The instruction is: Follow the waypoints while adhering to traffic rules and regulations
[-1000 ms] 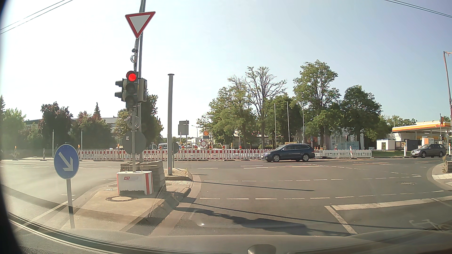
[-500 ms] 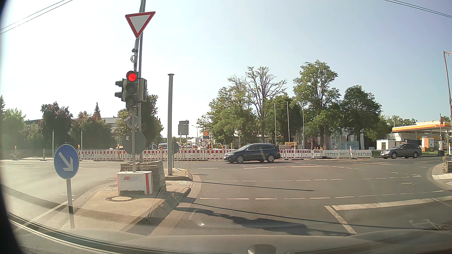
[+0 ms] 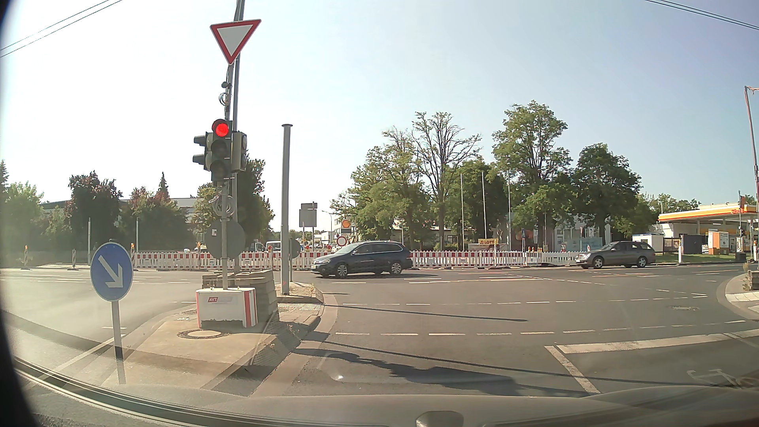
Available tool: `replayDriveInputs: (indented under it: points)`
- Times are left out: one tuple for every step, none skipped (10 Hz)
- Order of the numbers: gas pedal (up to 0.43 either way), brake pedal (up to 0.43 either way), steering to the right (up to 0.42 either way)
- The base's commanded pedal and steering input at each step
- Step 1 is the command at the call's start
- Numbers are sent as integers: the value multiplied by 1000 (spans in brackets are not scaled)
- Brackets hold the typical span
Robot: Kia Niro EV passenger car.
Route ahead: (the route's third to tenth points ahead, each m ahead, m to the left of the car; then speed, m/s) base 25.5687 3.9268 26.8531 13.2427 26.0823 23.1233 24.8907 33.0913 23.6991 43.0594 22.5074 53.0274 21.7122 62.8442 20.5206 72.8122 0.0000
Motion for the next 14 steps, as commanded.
replayDriveInputs:
  points:
    - [0, 384, 6]
    - [0, 384, 6]
    - [0, 384, 5]
    - [0, 384, 6]
    - [0, 384, 5]
    - [0, 384, 6]
    - [0, 384, 5]
    - [0, 384, 6]
    - [0, 384, 5]
    - [0, 384, 6]
    - [0, 384, 6]
    - [0, 384, 6]
    - [0, 384, 5]
    - [0, 384, 6]
